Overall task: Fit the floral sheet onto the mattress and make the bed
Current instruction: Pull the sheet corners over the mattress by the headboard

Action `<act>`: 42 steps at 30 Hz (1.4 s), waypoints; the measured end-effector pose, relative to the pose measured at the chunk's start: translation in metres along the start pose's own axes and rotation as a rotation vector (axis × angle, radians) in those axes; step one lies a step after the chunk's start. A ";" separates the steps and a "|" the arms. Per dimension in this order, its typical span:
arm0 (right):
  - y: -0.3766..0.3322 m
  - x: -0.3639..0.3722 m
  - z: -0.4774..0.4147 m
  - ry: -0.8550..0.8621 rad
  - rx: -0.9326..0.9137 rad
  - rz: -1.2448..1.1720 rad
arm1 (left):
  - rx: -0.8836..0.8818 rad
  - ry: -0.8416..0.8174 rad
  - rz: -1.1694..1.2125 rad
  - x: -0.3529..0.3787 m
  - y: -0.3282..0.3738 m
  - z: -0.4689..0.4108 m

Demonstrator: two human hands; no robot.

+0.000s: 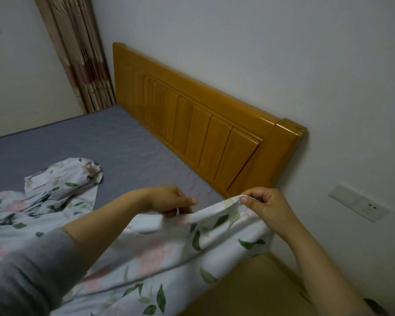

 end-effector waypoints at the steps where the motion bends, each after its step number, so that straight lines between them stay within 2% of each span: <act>1: 0.002 -0.001 0.002 0.005 0.004 0.001 | -0.029 -0.039 -0.020 0.010 0.000 -0.001; 6: 0.003 0.000 0.003 0.025 -0.007 0.008 | -0.005 -0.152 -0.091 0.034 0.005 -0.008; 11: 0.002 0.002 0.003 0.023 0.009 0.005 | 0.042 -0.111 -0.032 0.028 0.002 -0.011; 14: -0.002 0.006 0.002 0.005 -0.002 0.001 | -0.016 -0.045 0.031 0.023 -0.002 -0.011; 20: -0.007 0.013 -0.001 -0.030 -0.026 -0.007 | 0.050 -0.018 -0.092 0.026 0.004 -0.015; 26: -0.007 0.011 0.001 -0.023 -0.020 0.005 | 0.097 0.080 -0.367 0.018 0.000 -0.022; 29: 0.008 -0.003 0.005 0.031 0.038 0.044 | 0.148 0.235 -0.434 -0.011 0.005 -0.015; 33: 0.032 0.001 0.011 -0.013 0.106 0.158 | 0.388 0.590 -0.387 -0.049 0.058 0.016; 35: 0.041 0.000 0.012 0.005 0.133 0.154 | 0.508 0.658 -0.312 -0.049 0.090 0.032; 38: 0.046 -0.012 0.011 0.065 0.167 0.134 | 0.528 0.556 -0.264 -0.037 0.113 0.030; 42: 0.050 -0.035 0.016 0.158 0.165 0.156 | 0.303 0.403 -0.415 -0.032 0.090 0.003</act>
Point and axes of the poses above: each hand's wrist, its own z-axis away from the middle knuckle, its own x-axis out of the palm, y = z × x, the point moved 9 cm from there along -z, towards the middle knuckle, and after that the axes turned 9 degrees about z, right-handed, at the moved point
